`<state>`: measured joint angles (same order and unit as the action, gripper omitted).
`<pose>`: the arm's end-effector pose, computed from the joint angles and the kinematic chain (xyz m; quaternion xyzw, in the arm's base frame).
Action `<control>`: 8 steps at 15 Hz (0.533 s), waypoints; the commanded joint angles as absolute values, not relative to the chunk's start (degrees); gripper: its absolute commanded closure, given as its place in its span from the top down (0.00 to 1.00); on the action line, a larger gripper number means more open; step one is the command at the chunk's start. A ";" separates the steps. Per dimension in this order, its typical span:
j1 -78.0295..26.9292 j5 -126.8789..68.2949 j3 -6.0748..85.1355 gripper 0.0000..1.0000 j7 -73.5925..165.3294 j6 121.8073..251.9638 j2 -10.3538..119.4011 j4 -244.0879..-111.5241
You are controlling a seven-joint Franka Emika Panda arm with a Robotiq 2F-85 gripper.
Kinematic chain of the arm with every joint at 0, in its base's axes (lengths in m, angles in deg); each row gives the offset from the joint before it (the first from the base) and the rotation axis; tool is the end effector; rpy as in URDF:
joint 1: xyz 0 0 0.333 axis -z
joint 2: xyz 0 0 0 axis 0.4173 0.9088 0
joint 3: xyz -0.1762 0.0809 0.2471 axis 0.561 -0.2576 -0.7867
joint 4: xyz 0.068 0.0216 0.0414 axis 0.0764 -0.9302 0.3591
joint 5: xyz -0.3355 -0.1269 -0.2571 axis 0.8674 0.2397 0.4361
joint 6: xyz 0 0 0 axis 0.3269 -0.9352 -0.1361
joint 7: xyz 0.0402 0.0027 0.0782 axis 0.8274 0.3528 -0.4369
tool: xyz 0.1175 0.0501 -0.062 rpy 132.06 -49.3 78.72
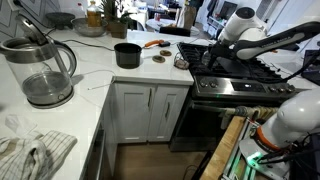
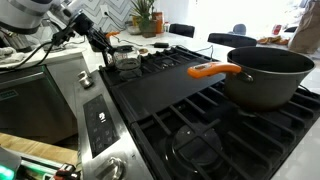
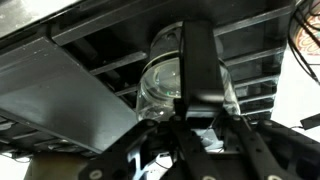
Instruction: Put the transparent kettle on the stove
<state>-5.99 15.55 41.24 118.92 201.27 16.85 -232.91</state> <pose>0.4539 -0.2014 0.3666 0.7992 -0.5115 0.2801 0.1456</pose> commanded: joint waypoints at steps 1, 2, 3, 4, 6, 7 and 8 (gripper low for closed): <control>-5.31 16.32 40.57 0.55 119.46 201.65 17.97 -232.34; -5.25 16.51 40.49 0.56 119.56 201.63 18.02 -232.19; -5.36 16.33 40.52 0.62 119.40 201.60 18.02 -232.12; -5.38 16.37 40.46 0.69 119.33 201.51 17.94 -232.03; -5.88 15.35 40.69 0.84 118.38 201.50 17.39 -232.08; -6.82 13.34 41.10 0.91 116.69 200.91 16.81 -232.23; -7.66 11.26 41.31 0.99 114.96 200.15 16.14 -232.35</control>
